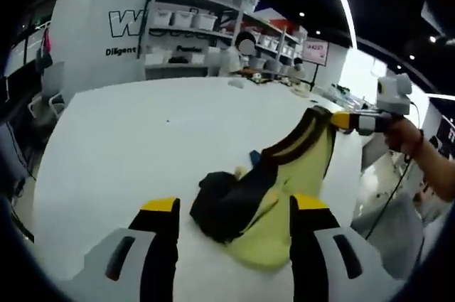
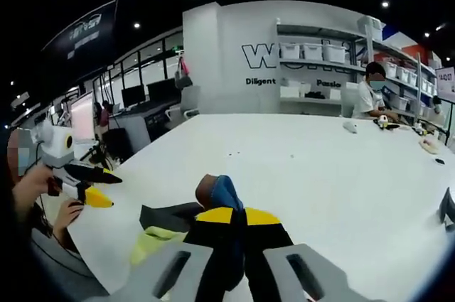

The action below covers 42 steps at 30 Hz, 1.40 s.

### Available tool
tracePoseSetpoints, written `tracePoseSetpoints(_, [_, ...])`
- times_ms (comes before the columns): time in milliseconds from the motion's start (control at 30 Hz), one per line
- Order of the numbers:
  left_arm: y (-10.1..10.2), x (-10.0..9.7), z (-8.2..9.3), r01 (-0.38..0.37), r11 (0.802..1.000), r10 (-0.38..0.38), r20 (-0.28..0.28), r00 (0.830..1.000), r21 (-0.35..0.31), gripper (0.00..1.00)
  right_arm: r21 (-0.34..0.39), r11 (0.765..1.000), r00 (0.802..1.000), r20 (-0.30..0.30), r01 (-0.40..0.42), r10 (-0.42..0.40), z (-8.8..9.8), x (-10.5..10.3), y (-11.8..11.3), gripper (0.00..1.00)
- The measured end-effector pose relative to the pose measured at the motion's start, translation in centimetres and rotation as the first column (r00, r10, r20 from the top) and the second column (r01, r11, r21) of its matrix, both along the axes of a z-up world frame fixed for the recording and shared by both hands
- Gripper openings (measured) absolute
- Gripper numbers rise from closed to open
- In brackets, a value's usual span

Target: Fold the garment on the visible template until the final outline fits inside the template.

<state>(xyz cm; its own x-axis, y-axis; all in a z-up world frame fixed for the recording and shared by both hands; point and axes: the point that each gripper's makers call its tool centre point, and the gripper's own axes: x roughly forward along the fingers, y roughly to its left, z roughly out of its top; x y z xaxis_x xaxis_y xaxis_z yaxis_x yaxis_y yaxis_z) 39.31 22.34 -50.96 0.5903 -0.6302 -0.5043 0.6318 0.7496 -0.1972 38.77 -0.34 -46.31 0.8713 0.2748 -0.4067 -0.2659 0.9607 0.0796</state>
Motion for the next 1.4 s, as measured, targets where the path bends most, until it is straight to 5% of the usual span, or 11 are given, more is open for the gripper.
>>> tracePoseSetpoints(267, [-0.9,1.5,-3.9,0.080,0.994,-0.074,-0.074,0.995,0.075,0.58,-0.003,1.000,0.999,-0.031,0.009,-0.009,-0.8,0.1,-0.5,0.00])
tracePoseSetpoints(367, [-1.1,1.8,-4.4,0.088,0.994,-0.081,-0.096,0.992,0.071,0.51,-0.004,1.000,0.999,-0.046,0.009,-0.009,-1.2,0.1,-0.5,0.00])
tracePoseSetpoints(433, [-1.6,1.9,-4.6,0.084,0.996,-0.082,-0.142,0.987,0.012,0.46,-0.003,1.000,0.998,-0.056,0.011,-0.011,-1.4,0.1,-0.6,0.00])
tracePoseSetpoints(533, [-1.8,2.4,-5.1,0.128,0.990,-0.121,-0.127,0.985,0.056,0.49,-0.005,1.000,0.998,-0.062,0.011,-0.011,-1.6,0.1,-0.6,0.00])
tracePoseSetpoints(967, [-3.0,2.7,-8.7,0.249,0.965,-0.223,-0.235,0.946,0.087,0.39,-0.012,1.000,0.997,-0.081,0.008,-0.009,-2.2,0.3,-0.8,0.00])
tracePoseSetpoints(1300, [-2.8,2.2,-9.8,0.229,0.971,-0.196,-0.302,0.933,0.075,0.04,-0.014,1.000,0.996,-0.091,0.013,-0.014,-2.6,0.2,-0.9,0.00])
tracePoseSetpoints(1400, [-2.9,1.7,-9.5,0.213,0.975,-0.185,-0.312,0.932,0.058,0.02,-0.017,1.000,0.996,-0.091,0.012,-0.013,-2.6,0.1,-0.9,0.00])
